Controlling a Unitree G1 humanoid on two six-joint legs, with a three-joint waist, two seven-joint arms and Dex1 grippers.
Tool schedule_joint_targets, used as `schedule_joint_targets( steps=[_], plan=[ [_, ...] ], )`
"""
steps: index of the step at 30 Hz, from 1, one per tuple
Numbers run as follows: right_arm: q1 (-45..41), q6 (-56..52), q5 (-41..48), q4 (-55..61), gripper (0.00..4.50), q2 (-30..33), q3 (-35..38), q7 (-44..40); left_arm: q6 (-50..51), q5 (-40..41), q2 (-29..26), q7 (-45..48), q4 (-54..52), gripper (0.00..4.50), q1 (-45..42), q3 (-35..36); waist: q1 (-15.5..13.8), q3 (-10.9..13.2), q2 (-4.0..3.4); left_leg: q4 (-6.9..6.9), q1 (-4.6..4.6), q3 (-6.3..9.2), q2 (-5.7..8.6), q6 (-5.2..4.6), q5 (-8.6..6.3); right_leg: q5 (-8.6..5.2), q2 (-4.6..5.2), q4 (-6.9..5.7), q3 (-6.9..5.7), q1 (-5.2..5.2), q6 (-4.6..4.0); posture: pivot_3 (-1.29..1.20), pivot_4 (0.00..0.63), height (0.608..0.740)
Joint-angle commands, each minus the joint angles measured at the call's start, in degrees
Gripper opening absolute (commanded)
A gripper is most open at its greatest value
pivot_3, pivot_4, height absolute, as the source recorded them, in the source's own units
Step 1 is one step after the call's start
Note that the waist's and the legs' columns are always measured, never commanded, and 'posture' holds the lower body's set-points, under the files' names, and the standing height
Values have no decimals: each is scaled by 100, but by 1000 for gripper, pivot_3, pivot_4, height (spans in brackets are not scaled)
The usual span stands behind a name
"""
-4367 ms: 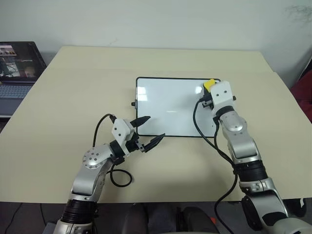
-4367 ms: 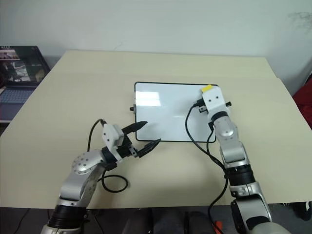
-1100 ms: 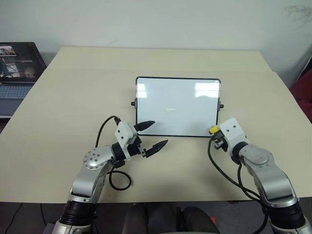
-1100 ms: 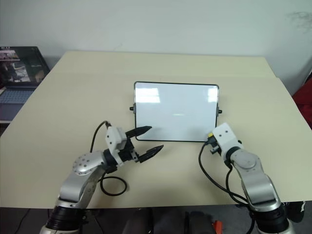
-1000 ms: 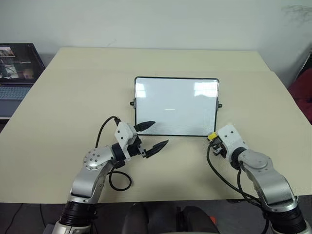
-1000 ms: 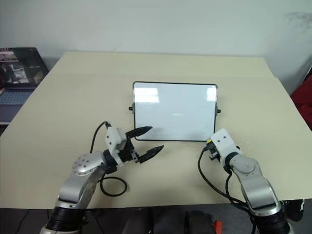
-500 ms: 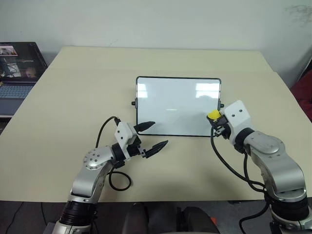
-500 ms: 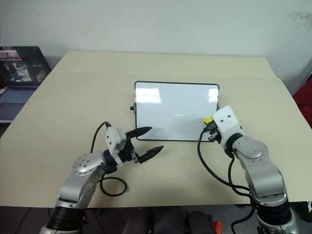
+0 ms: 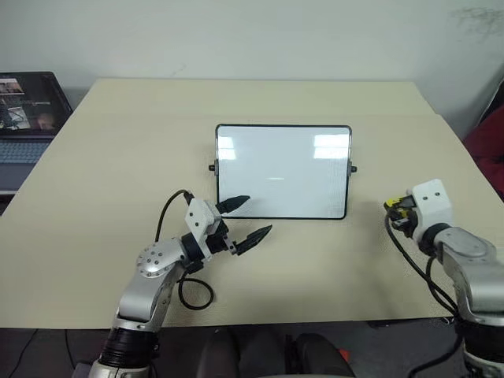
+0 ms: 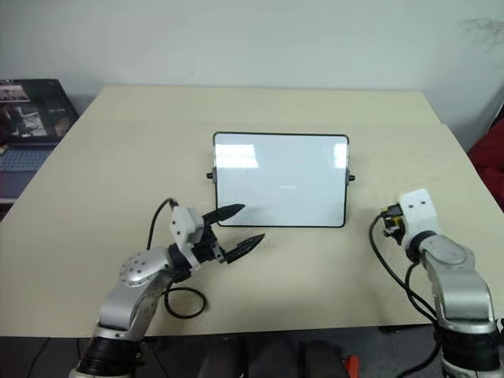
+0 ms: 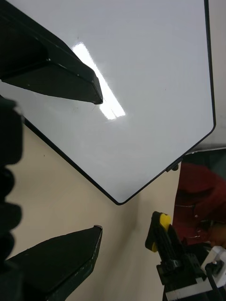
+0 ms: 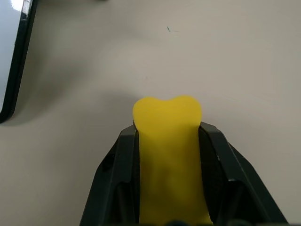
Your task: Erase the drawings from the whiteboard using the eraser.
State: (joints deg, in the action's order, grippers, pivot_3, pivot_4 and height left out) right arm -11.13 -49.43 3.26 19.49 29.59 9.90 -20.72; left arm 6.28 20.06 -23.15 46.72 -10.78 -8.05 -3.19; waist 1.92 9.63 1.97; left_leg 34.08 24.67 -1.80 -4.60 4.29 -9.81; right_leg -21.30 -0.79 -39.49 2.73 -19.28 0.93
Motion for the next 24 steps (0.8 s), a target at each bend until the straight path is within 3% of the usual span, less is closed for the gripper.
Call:
schedule_joint_targets(
  steps=[1,7,16,20,24],
  plan=[
    [-247,376,-86,-387,1302,-144,-22,253,18,37,1,-47,-252,4500,-34,-9,-7,1,-1,0,1,-2,0,0,0,0,0,2,1,0,0,0,150,740],
    [-258,529,-64,-821,1302,-253,-86,440,-38,37,-4,-20,-231,4500,64,33,-23,1,-2,2,5,-4,0,1,1,0,3,8,0,0,0,0,150,740],
    [-187,374,353,-651,4385,-434,313,482,-110,5,12,-22,-169,4500,93,32,-23,0,-3,5,5,-3,0,1,0,0,3,1,-1,1,0,0,150,740],
    [-202,642,488,0,4481,-401,411,427,-123,-25,0,-81,-169,4500,107,64,-20,2,-8,5,5,-4,0,1,0,0,3,0,0,0,0,0,150,740],
    [277,1159,662,1481,4481,-630,404,454,-27,20,77,-701,-494,4500,308,508,-18,2,-9,3,5,-2,-1,1,0,0,3,0,0,-3,0,0,150,740]
  ],
)
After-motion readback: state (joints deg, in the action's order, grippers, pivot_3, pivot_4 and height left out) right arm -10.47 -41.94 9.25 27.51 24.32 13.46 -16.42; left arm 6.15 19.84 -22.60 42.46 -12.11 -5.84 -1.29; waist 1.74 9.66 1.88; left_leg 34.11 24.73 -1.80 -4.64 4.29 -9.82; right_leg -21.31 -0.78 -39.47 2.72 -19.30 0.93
